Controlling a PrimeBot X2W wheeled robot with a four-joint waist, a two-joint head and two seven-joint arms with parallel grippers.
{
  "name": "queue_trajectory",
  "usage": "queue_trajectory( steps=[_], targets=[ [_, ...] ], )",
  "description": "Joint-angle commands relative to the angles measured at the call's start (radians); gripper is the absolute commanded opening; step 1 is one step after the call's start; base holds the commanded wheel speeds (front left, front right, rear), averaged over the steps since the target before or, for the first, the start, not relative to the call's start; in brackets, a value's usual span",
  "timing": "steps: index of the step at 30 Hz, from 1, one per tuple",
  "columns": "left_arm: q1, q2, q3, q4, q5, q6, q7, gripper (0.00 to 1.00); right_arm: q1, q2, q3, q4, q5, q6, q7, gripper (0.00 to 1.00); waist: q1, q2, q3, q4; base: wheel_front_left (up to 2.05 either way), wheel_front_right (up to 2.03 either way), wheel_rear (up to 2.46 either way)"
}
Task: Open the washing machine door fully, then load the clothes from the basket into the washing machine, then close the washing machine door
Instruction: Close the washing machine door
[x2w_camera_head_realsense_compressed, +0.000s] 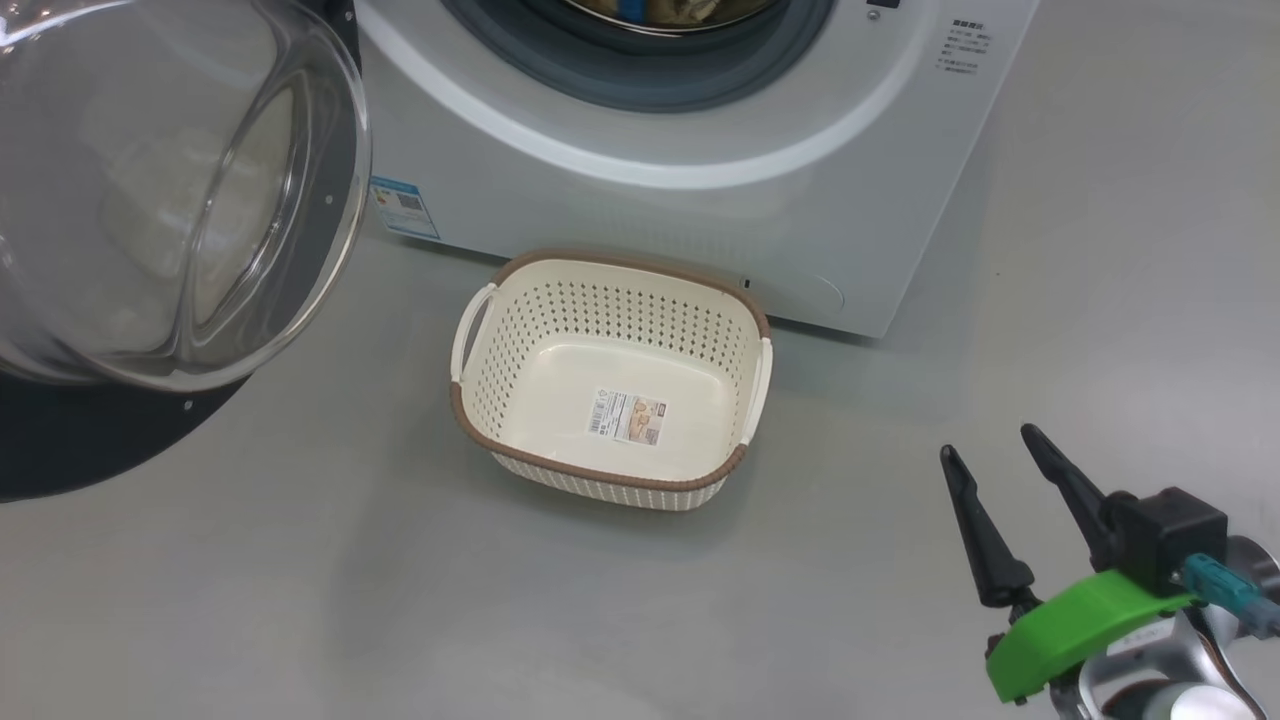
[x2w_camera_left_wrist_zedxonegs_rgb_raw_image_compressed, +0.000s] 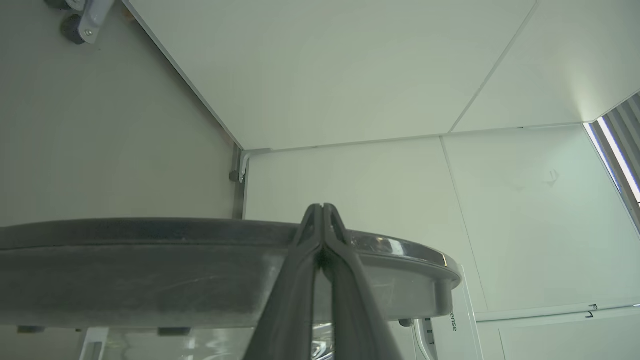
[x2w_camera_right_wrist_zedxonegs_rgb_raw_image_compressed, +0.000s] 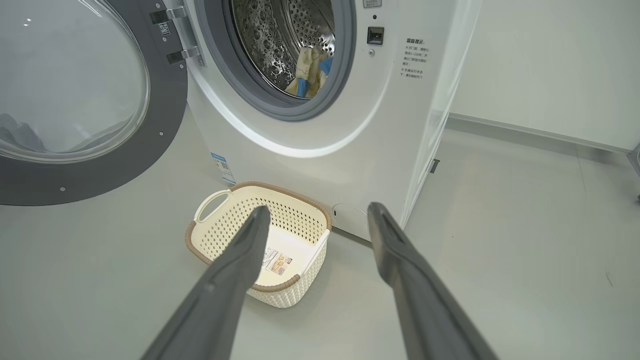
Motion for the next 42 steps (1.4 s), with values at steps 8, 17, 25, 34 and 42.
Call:
queue_trajectory(
  steps=[8, 17, 25, 34, 42],
  targets=[
    [-0.096, 0.07, 0.045, 0.048, 0.051, -0.007, -0.026, 0.0, -0.058, -0.037, 0.026, -0.053, 0.003, 0.004, 0.015, 1.0, -0.0001, 0.0, 0.04, -0.017, 0.0, 0.0, 0.0],
    [-0.107, 0.09, 0.001, 0.084, 0.082, -0.007, 0.052, 0.0, -0.067, -0.041, 0.024, -0.059, 0.005, 0.004, 0.021, 1.0, -0.0001, 0.0, 0.058, -0.019, 0.0, 0.0, 0.0],
    [-0.086, 0.095, -0.019, 0.077, 0.068, -0.007, 0.159, 0.0, -0.067, -0.038, 0.029, -0.056, 0.006, 0.004, 0.019, 1.0, -0.0001, 0.0, 0.06, -0.001, 0.0, 0.0, 0.0],
    [-0.06, 0.097, -0.002, 0.038, 0.037, -0.007, 0.254, 0.0, -0.064, -0.032, 0.036, -0.047, 0.007, 0.004, 0.016, 1.0, -0.0001, 0.0, 0.052, 0.014, 0.0, 0.0, 0.0],
    [-0.034, 0.087, -0.008, 0.013, 0.018, -0.007, 0.356, 0.0, -0.066, -0.024, 0.048, -0.03, 0.01, 0.004, 0.004, 1.0, -0.0001, 0.0, 0.05, 0.018, 0.0, 0.0, 0.0]
  ],
)
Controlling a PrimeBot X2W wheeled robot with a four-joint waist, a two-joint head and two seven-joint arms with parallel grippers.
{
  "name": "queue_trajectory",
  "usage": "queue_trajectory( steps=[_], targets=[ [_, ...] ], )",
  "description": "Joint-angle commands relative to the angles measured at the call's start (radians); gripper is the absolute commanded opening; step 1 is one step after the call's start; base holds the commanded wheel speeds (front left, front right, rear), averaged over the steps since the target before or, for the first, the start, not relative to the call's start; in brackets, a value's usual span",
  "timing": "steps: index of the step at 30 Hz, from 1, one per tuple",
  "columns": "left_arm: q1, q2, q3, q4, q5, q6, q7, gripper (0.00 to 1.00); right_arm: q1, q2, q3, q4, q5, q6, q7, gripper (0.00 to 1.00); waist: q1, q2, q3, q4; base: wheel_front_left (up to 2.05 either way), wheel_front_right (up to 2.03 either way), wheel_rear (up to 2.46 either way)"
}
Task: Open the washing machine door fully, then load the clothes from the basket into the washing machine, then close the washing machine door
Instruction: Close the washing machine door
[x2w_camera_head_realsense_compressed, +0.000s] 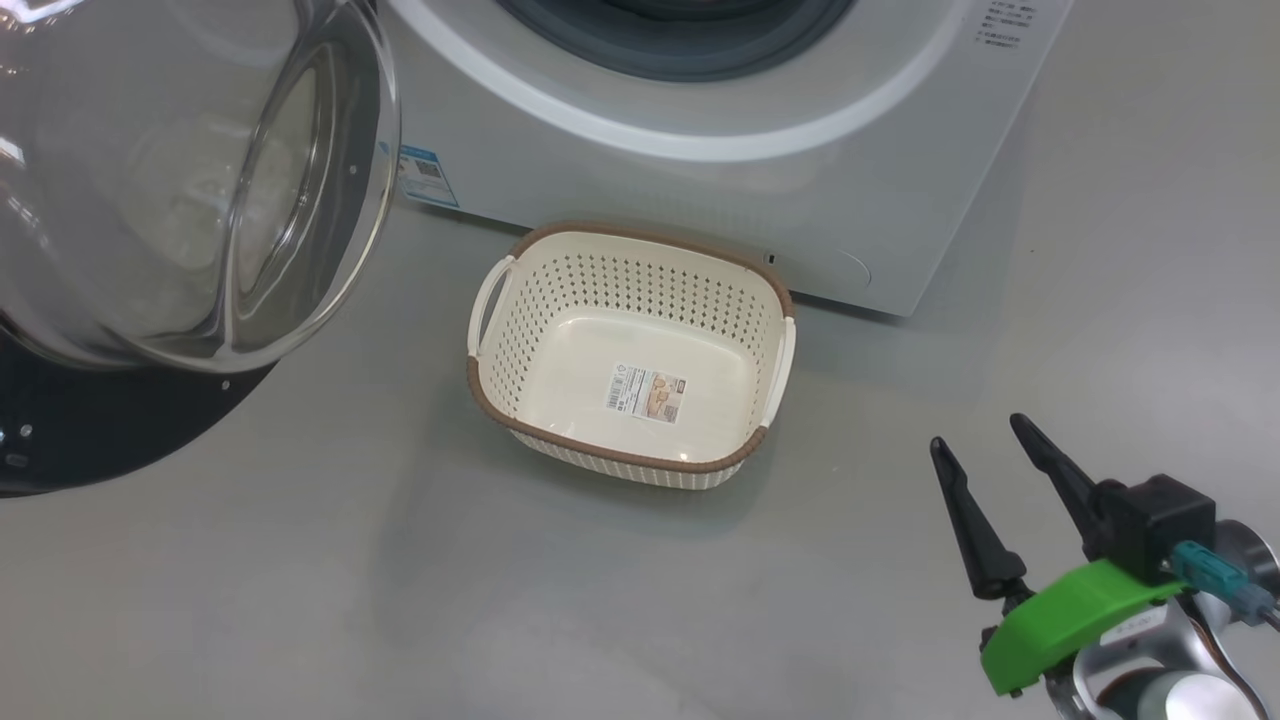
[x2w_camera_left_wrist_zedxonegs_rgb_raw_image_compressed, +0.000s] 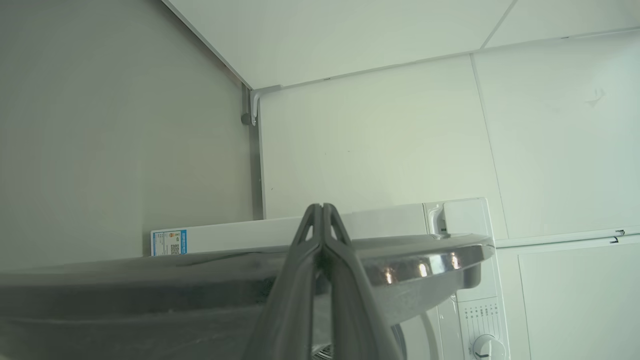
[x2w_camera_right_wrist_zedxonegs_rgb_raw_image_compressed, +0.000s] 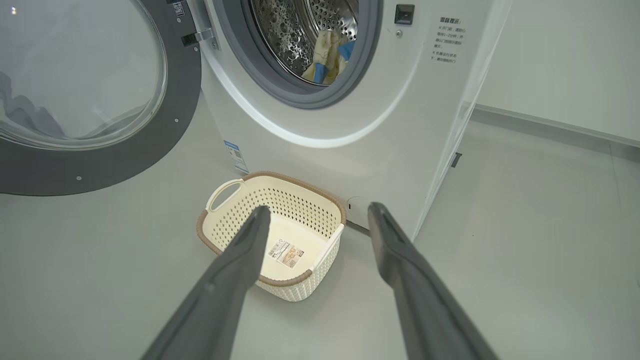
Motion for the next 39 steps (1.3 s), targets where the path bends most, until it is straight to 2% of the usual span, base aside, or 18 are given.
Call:
queue_trajectory(
  steps=[1, 19, 29, 39],
  targets=[
    [-0.009, 0.028, -0.001, -0.039, -0.006, -0.002, 0.036, 0.0, -0.034, -0.004, 0.024, -0.028, 0.008, 0.004, -0.014, 1.0, 0.0001, 0.0, 0.0, 0.0, 0.0, 0.0, 0.0],
    [0.059, -0.001, 0.023, -0.104, -0.095, -0.002, 0.256, 0.0, -0.028, 0.016, 0.029, -0.005, 0.01, 0.004, -0.028, 1.0, 0.0001, 0.0, -0.007, 0.012, 0.0, 0.0, 0.0],
    [0.115, -0.091, 0.002, -0.268, -0.157, -0.002, 0.404, 0.0, -0.039, 0.022, 0.025, -0.003, 0.009, 0.004, -0.037, 1.0, 0.0001, 0.0, -0.01, 0.007, 0.0, 0.0, 0.0],
    [0.145, -0.182, -0.053, -0.405, -0.162, -0.002, 0.508, 0.0, -0.057, 0.032, 0.032, 0.006, 0.012, 0.004, -0.055, 1.0, 0.0001, 0.0, -0.013, -0.031, 0.0, 0.0, 0.0]
  ],
)
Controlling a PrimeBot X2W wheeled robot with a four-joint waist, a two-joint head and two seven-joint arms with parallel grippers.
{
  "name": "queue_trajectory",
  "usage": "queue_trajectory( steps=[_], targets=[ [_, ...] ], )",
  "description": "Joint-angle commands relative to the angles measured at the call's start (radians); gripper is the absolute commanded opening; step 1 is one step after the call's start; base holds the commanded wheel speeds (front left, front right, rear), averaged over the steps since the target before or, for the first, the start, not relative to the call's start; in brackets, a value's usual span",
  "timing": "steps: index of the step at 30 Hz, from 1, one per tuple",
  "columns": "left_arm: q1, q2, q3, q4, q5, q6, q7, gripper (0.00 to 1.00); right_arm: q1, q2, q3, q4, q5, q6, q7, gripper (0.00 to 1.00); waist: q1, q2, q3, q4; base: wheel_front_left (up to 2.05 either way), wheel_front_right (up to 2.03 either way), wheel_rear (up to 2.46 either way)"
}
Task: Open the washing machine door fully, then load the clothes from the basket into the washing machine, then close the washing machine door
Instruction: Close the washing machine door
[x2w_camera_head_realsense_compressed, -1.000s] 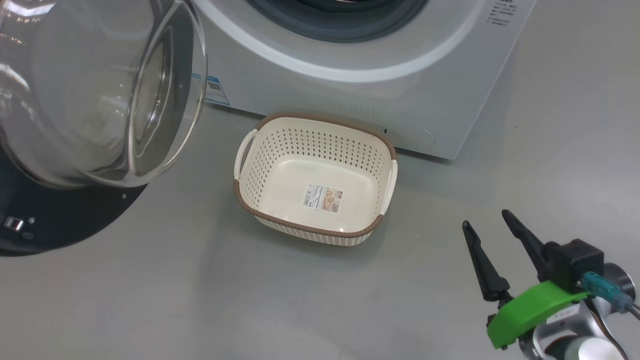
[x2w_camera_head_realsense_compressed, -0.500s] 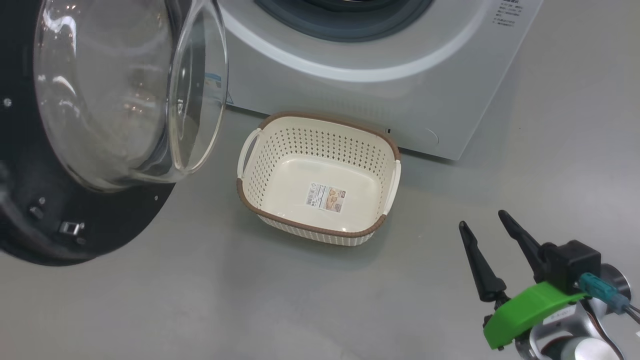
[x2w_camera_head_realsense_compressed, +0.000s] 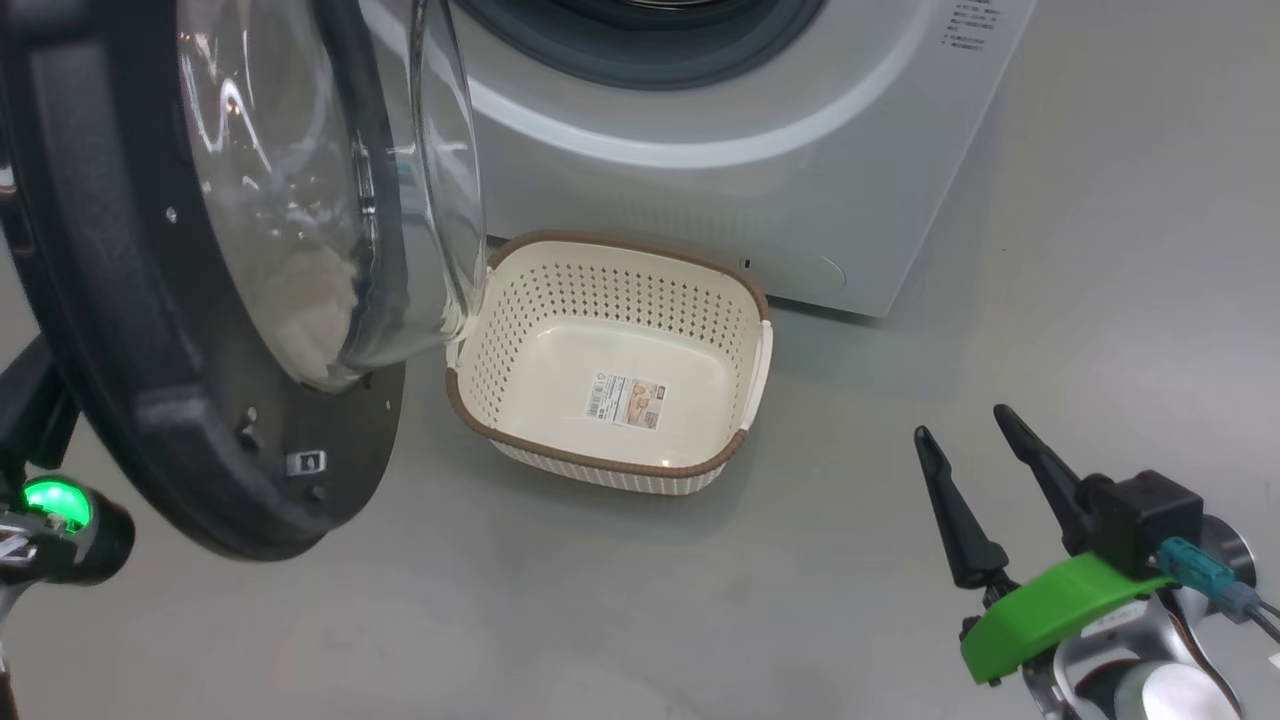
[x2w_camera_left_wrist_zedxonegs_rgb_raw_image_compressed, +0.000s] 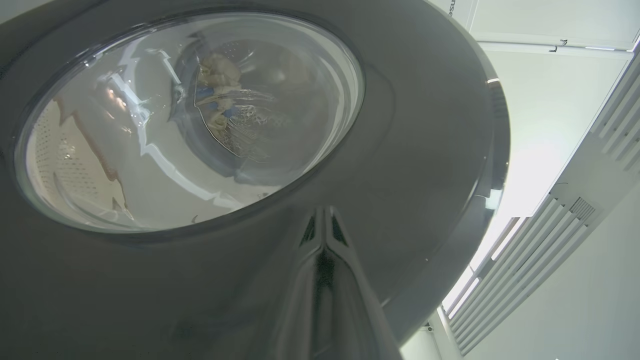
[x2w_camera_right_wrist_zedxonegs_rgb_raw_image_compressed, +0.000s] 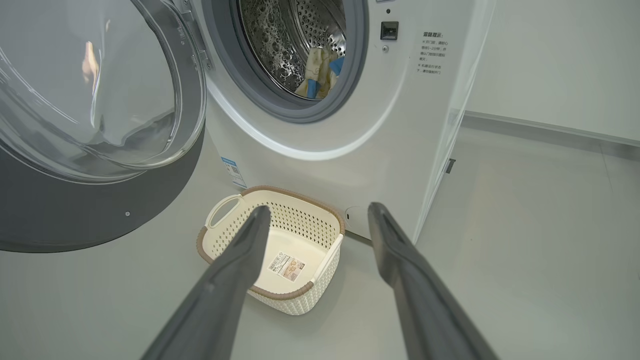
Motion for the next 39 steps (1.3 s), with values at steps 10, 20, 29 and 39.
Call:
queue_trajectory(
  steps=[10, 20, 29, 39],
  targets=[
    [-0.007, -0.045, -0.02, -0.111, 0.007, -0.001, 0.072, 0.0, -0.061, 0.013, 0.026, -0.014, 0.009, 0.004, -0.035, 1.0, 0.0, 0.0, 0.014, -0.072, 0.0, 0.0, 0.0],
    [-0.01, -0.102, -0.064, -0.124, 0.047, -0.001, 0.086, 0.0, -0.076, 0.024, 0.033, 0.015, 0.016, 0.004, -0.06, 1.0, 0.0, 0.0, 0.019, -0.159, 0.0, 0.0, 0.0],
    [-0.052, -0.141, -0.09, -0.106, 0.095, -0.001, 0.055, 0.0, -0.092, 0.029, 0.037, 0.033, 0.022, 0.004, -0.075, 1.0, 0.0, 0.0, 0.031, -0.225, 0.0, 0.0, 0.0],
    [-0.129, -0.17, -0.144, -0.052, 0.174, -0.001, -0.002, 0.0, -0.109, 0.031, 0.051, 0.068, 0.035, 0.004, -0.099, 1.0, 0.0, 0.0, 0.039, -0.317, 0.0, 0.0, 0.0]
  ],
)
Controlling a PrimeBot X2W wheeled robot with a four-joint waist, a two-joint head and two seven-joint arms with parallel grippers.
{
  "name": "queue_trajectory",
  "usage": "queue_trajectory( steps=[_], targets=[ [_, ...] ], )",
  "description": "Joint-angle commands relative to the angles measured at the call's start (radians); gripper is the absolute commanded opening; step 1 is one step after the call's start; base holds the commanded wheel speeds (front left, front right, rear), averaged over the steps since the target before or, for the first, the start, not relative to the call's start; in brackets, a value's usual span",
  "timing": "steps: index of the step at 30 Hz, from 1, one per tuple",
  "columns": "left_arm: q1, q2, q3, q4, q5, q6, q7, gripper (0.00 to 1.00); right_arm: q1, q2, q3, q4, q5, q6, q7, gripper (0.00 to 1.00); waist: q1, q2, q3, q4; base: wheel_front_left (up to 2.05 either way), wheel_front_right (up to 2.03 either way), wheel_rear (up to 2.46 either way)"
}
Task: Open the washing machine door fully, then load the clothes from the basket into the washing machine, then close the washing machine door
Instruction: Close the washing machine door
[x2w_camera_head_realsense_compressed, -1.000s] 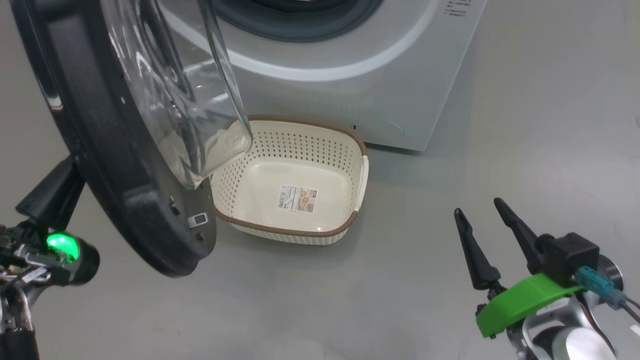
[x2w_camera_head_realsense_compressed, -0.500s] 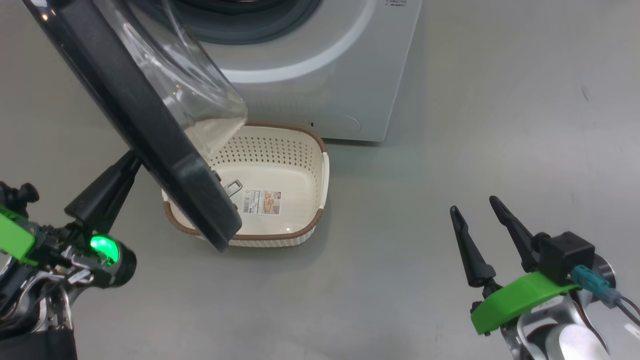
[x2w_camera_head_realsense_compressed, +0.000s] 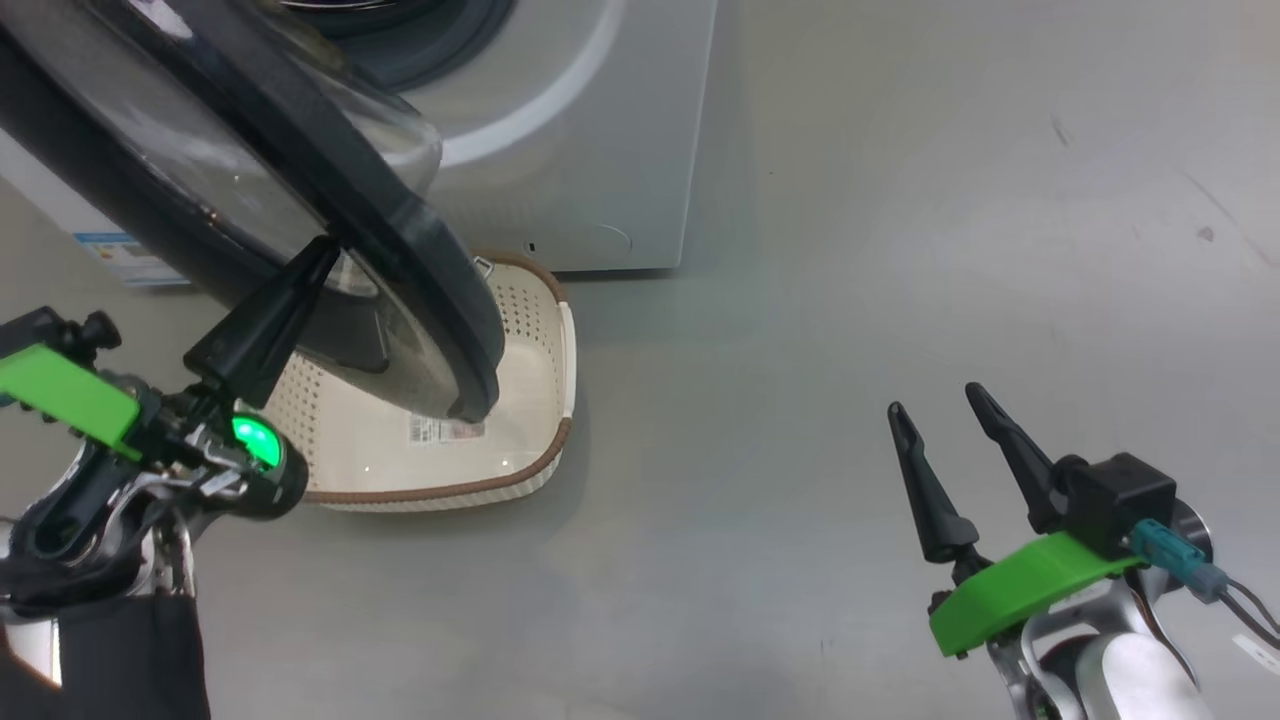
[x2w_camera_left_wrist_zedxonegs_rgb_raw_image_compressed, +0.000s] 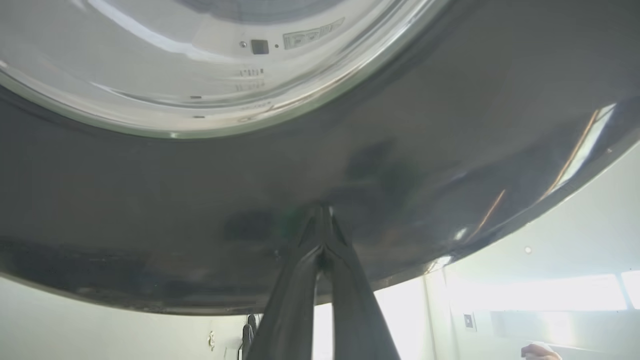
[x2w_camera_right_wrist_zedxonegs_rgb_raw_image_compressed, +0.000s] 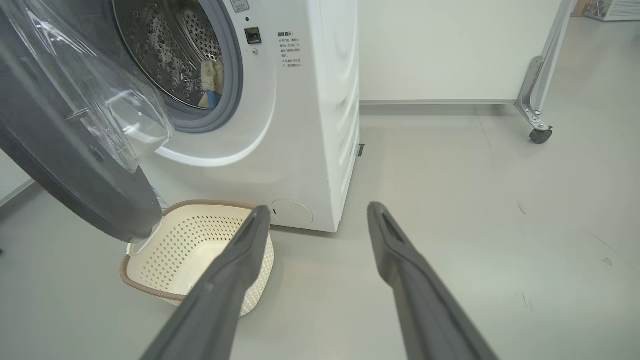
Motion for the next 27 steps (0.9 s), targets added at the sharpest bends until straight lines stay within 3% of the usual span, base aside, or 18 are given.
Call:
queue_trajectory(
  steps=[1, 27],
  targets=[
    [-0.045, 0.018, 0.02, -0.028, 0.01, -0.001, -0.004, 0.0, -0.038, 0.001, 0.024, -0.028, 0.009, 0.004, -0.014, 1.0, -0.0001, 0.0, 0.002, -0.02, 0.0, 0.0, 0.0],
    [-0.304, 0.015, -0.028, 0.205, 0.153, -0.001, -0.21, 0.0, -0.09, 0.002, 0.05, 0.048, 0.064, 0.004, -0.083, 1.0, -0.0001, 0.0, 0.042, -0.219, 0.0, 0.0, 0.0]
  ],
)
